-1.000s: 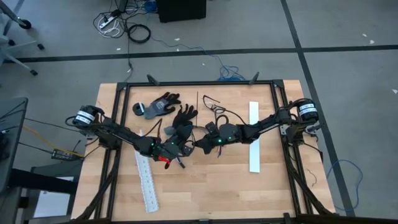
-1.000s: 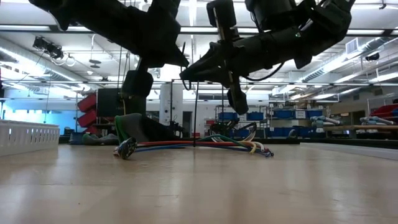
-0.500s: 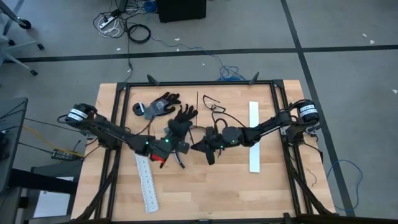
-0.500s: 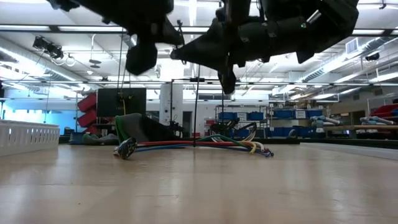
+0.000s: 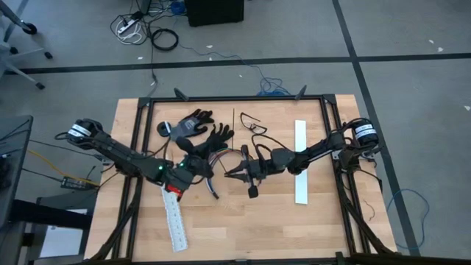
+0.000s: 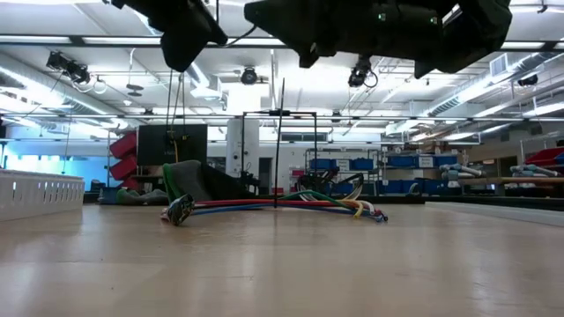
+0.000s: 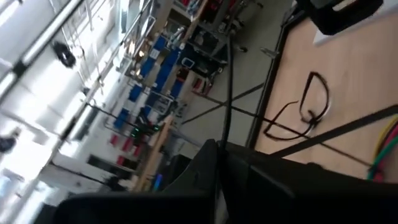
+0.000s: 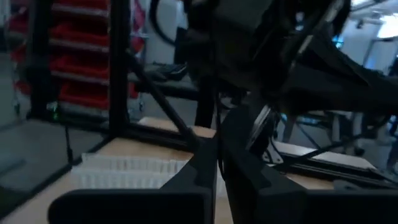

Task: Ziptie cables
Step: Insert the black zip tie pointed tail end through the slot to form a loop

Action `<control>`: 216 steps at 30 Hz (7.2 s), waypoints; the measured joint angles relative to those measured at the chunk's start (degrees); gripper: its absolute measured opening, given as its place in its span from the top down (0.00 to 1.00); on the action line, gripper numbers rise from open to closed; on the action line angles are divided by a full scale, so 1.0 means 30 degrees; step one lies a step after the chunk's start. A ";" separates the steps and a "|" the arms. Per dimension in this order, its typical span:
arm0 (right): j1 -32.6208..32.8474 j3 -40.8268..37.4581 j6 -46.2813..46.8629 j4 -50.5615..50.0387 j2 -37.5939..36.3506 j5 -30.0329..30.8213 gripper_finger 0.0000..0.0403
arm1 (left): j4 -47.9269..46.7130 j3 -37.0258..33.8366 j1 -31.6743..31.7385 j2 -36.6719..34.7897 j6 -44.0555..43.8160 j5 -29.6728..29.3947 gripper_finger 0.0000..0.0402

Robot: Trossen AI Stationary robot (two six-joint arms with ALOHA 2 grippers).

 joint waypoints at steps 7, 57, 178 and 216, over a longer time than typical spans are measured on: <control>-0.0063 -0.0002 0.0744 -0.0115 -0.0102 0.0094 0.96 | -0.3649 0.0000 -0.0148 0.0007 -0.4987 -0.0028 1.00; -0.1132 0.0015 0.8283 -0.3001 0.0043 -0.2319 1.00 | -0.2587 -0.0007 0.2104 0.0434 -0.3893 0.8626 1.00; -0.1228 0.0012 1.4265 -0.4610 0.0058 -0.3928 1.00 | -0.9214 0.6819 0.2918 0.5916 0.3283 1.1153 1.00; -0.0127 0.0013 1.4813 -0.3231 0.0058 -0.4052 1.00 | -0.4742 0.6331 0.0164 0.5916 0.8694 0.6871 1.00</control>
